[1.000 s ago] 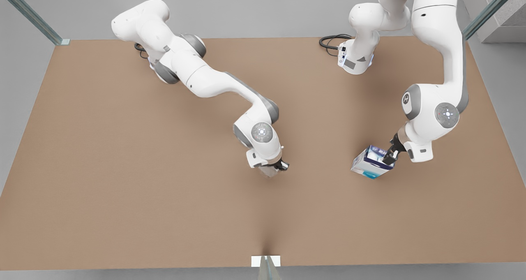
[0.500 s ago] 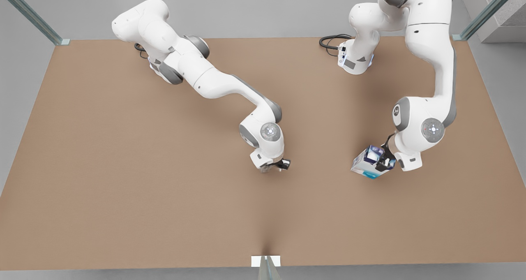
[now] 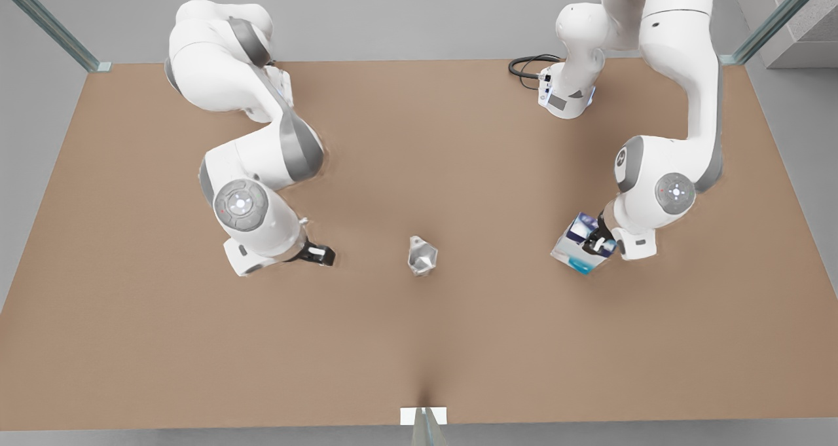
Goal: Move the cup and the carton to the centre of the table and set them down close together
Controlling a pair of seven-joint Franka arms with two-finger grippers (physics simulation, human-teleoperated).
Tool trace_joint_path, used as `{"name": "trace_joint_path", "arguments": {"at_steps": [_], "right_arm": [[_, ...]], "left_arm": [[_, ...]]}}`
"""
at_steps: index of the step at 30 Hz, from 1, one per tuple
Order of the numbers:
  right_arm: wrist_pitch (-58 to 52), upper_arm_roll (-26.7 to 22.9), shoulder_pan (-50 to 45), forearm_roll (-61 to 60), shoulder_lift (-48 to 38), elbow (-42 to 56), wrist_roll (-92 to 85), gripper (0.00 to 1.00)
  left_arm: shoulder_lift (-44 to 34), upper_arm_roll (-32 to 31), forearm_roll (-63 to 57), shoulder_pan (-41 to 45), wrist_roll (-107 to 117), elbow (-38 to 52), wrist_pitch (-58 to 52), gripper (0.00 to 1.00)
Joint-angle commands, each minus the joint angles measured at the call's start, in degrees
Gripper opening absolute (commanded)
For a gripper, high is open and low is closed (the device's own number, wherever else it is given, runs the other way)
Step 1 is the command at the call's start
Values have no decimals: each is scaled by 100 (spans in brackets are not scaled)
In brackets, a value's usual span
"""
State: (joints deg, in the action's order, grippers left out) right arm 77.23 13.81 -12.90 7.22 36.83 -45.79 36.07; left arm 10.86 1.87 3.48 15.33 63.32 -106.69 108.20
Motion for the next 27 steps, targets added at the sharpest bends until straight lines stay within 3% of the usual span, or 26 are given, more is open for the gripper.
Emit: {"name": "trace_joint_path", "arguments": {"at_steps": [1,2,3,5,7,9,14,15,21,23,24,27], "right_arm": [[12,157,348,-1,-438,-508,-205,100],[100,553,1210,-1,-1317,-1554,-732,100],[187,544,1614,-10,-1933,-2276,-1321,100],[548,-150,2054,-554,-3005,-3612,-2473,100],[601,-888,2063,-686,-3111,-3806,-3255,100],[653,-1099,2054,-686,-3050,-3762,-3545,100],[1093,-1134,2089,-704,-3023,-4140,-3554,100],[1093,-1134,2107,-844,-3041,-4140,-3545,100],[1049,-1143,2107,-853,-3041,-4175,-3545,100],[1023,-1143,2107,-862,-3050,-4175,-3545,100],[979,-1143,2107,-862,-3050,-4149,-3537,100],[970,-1143,2098,-862,-3050,-4166,-3537,100]], "left_arm": [[-66,-12,100,242,118,16,-211,50],[-40,-178,117,682,575,253,-606,51],[-31,-425,231,980,1181,298,-581,51],[241,-846,531,1692,2236,649,-397,51],[505,-970,522,2097,2676,764,61,52],[681,-987,574,2167,2650,764,140,52],[1032,-987,618,2185,2597,711,518,54],[1076,-987,618,2185,2588,702,579,60],[1261,-987,610,2185,2518,702,685,66],[1287,-987,601,2185,2483,693,685,80],[1314,-987,601,2185,2483,702,676,99],[1314,-987,601,2185,2483,693,676,100]]}}
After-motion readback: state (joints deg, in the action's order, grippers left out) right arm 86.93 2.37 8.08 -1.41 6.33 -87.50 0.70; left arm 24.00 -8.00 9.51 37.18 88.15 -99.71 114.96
